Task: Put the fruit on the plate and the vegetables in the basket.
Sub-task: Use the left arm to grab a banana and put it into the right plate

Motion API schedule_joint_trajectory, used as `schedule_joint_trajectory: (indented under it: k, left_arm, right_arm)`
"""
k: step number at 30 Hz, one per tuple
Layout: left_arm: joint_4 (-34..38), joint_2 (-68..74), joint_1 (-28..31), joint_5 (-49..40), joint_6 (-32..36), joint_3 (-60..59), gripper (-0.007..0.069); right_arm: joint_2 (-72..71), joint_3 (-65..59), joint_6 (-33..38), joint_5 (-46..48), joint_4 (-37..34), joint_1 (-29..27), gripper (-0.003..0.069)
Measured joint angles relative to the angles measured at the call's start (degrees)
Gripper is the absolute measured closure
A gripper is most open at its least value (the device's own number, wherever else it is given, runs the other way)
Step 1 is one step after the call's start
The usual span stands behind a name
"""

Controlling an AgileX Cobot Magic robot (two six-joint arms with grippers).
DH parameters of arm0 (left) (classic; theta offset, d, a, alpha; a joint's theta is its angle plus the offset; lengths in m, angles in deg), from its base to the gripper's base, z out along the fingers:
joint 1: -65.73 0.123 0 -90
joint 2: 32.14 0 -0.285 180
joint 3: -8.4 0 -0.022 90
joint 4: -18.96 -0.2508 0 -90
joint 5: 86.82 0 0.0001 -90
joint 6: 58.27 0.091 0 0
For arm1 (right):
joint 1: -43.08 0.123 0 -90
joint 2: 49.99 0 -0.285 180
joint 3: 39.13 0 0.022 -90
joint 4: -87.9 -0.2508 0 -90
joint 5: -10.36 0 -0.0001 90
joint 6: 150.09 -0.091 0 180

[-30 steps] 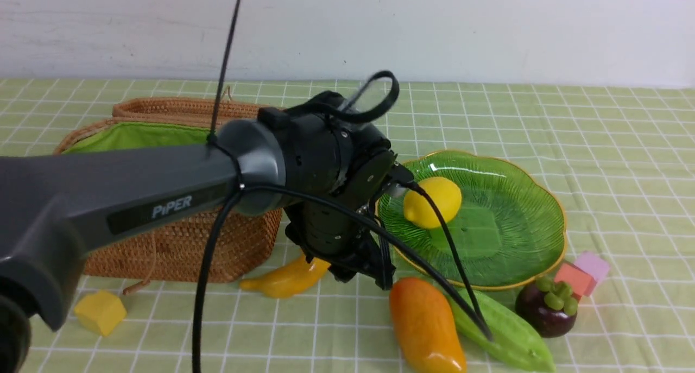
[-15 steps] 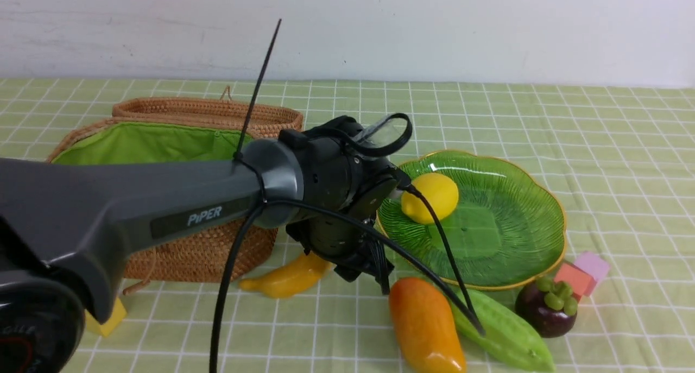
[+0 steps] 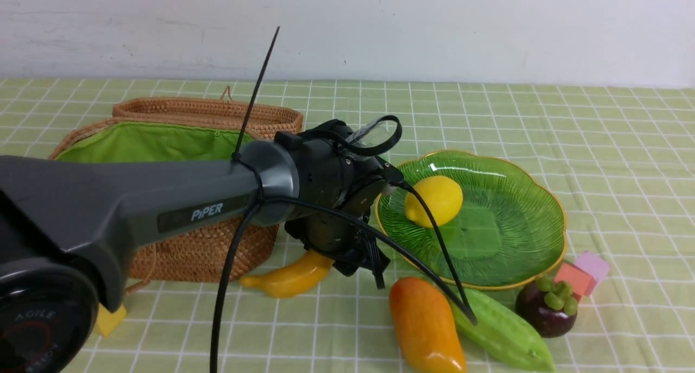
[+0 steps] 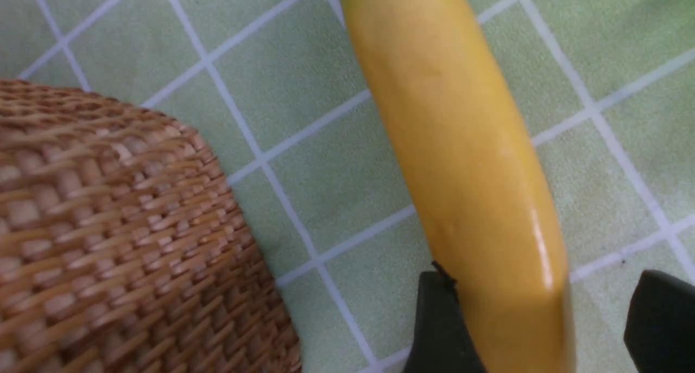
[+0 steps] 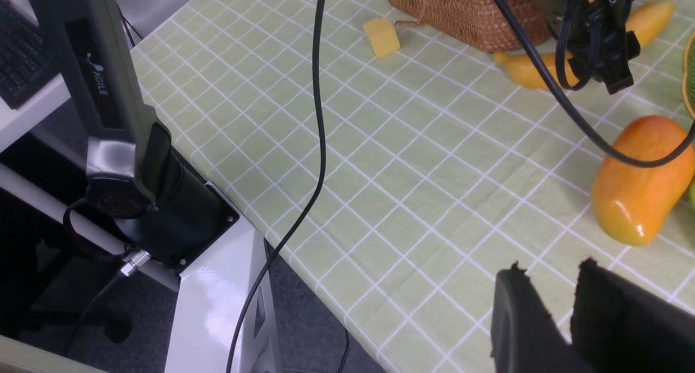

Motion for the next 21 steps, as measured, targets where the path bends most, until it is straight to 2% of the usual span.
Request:
schedule_joint_trajectory:
  k: [7,12,21]
  left_arm:
    - [0.01,1.94,0.0,-0.73,-0.12,0.11,0.0197]
    - [0.48,1.94,0.0,-0.9,-0.12,0.11,0.0314]
    - [1.57,-1.45,0.0,-2.91,-0.12,-0.02,0.0312]
  right_arm:
    - [0.0,0.0,0.0,0.45,0.0,0.0,0.0492]
    - [0.0,0.0,0.0,0.57,0.0,0.0,0.0488]
    - [0.0,0.0,-0.98,0.24,5.33,0.0,0.0494]
